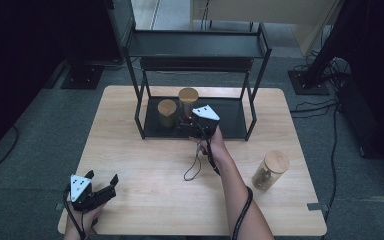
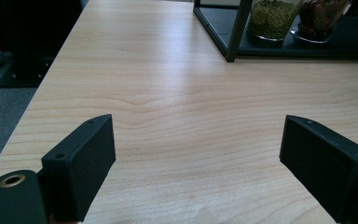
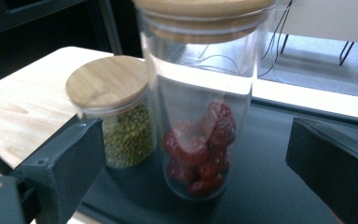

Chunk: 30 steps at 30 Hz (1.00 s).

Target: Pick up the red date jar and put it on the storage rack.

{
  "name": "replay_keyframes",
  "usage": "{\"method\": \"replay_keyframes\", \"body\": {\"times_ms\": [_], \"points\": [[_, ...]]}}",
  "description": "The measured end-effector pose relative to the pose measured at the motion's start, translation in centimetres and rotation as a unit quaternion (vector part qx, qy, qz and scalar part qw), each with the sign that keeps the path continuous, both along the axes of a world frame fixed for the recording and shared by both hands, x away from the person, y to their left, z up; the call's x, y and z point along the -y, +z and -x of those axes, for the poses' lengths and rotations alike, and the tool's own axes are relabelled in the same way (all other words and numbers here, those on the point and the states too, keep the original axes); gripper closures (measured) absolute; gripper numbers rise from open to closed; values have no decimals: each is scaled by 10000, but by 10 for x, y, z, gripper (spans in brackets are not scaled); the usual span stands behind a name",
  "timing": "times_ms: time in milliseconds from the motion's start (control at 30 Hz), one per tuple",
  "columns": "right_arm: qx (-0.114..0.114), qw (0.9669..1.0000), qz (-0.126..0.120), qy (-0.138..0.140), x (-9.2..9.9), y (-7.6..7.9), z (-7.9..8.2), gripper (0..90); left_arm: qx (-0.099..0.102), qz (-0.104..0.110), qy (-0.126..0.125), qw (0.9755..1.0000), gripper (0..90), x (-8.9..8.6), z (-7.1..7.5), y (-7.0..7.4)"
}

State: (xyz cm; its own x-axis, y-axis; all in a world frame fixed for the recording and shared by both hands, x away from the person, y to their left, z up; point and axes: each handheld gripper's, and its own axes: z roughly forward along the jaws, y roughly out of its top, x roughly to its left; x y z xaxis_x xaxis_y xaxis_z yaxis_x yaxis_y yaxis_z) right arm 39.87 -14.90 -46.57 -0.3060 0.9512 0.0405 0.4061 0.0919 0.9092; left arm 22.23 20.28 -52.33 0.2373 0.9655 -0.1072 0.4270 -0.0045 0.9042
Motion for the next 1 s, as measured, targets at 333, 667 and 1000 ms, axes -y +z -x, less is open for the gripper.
{"method": "replay_keyframes", "body": {"times_ms": [333, 667, 1000], "points": [[-33, 10000, -89, 22, -1, 4, 21, 34, -16, 7, -13, 10000, 106, 0, 0, 0], [25, 9994, -308, 144, 2, 9, 47, 33, -19, -14, -23, 10000, 106, 0, 0, 0], [71, 9994, -214, 266, 4, 6, 69, 34, -19, -27, -20, 10000, 106, 1, 0, 0]]}}
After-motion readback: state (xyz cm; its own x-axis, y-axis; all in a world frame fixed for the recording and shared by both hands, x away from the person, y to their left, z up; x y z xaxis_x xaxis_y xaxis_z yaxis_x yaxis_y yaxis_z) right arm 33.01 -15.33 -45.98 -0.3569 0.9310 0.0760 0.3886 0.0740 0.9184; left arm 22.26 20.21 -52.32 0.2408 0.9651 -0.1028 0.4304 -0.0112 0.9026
